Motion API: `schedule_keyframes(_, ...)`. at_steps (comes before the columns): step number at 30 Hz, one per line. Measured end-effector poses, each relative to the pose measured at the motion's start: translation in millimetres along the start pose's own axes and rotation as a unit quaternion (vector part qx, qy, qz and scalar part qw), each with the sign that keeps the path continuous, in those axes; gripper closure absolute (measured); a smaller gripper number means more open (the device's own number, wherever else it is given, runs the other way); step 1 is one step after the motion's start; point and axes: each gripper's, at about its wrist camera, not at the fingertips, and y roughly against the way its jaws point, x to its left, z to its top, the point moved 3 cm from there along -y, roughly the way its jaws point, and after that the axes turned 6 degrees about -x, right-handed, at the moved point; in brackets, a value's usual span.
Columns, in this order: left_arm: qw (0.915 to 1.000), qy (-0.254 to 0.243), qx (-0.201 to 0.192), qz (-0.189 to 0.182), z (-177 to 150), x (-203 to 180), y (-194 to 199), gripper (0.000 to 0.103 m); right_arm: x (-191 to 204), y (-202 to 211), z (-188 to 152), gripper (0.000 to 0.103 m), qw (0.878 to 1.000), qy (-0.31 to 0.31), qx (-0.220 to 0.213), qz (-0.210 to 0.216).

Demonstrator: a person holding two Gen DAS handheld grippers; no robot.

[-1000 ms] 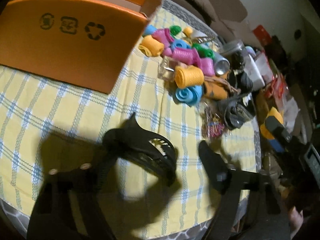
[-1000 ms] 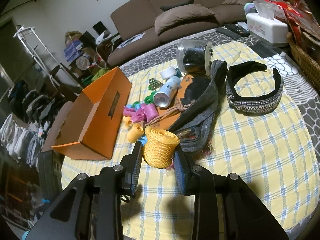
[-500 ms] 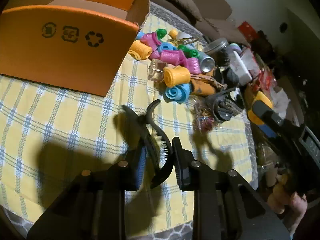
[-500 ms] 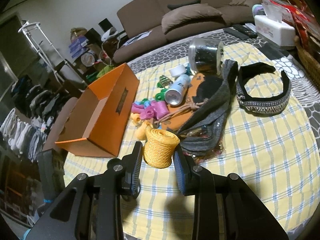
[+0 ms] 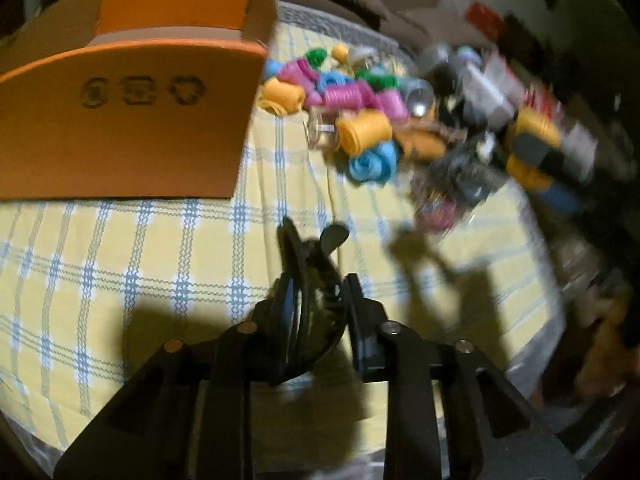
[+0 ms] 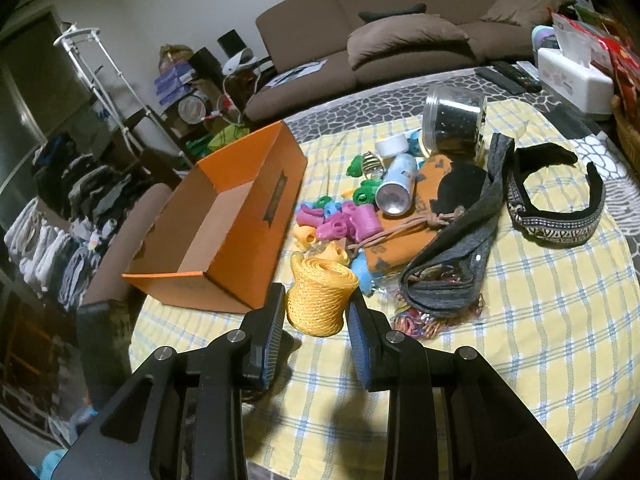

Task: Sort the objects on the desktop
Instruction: 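Carry the black clip and yellow spool over the orange box with both tools, then open the right tool to drop the spool while the left drops the clip into the box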

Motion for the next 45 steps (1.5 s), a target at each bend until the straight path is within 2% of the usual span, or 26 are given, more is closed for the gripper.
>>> schedule_keyframes(4,0.9992,-0.037,-0.01,0.011,-9,-5,0,0.077,-1,-3,-2,0.073,1.0,-0.001,0.006,-0.003)
schedule_keyframes(6,0.9994,-0.033,-0.008,0.001,-9,-2,2,0.084,0,-5,-2,0.073,1.0,0.0,0.006,-0.005)
schedule_keyframes(9,0.9997,-0.02,-0.009,-0.013,-3,2,10,0.084,4,-6,-2,0.073,1.0,0.004,0.007,-0.003)
schedule_keyframes(17,0.9967,-0.022,-0.061,-0.05,32,-2,60,0.083,28,-11,1,0.073,1.0,0.023,0.004,0.011)
schedule_keyframes(23,0.993,-0.011,-0.104,-0.054,62,21,97,0.083,52,-16,9,0.073,0.999,0.042,0.0,0.026)
schedule_keyframes(28,0.9903,0.008,-0.132,-0.041,93,51,109,0.083,76,-36,18,0.073,0.997,0.056,0.007,0.044)
schedule_keyframes(33,0.9887,0.028,-0.146,-0.02,122,85,104,0.083,102,-64,25,0.073,0.994,0.091,0.02,0.049)
schedule_keyframes(39,0.9888,0.048,-0.141,0.009,136,125,85,0.083,124,-104,29,0.073,0.989,0.136,0.035,0.044)
schedule_keyframes(45,0.9912,0.052,-0.114,0.042,131,153,65,0.083,134,-138,21,0.072,0.987,0.144,0.057,0.047)
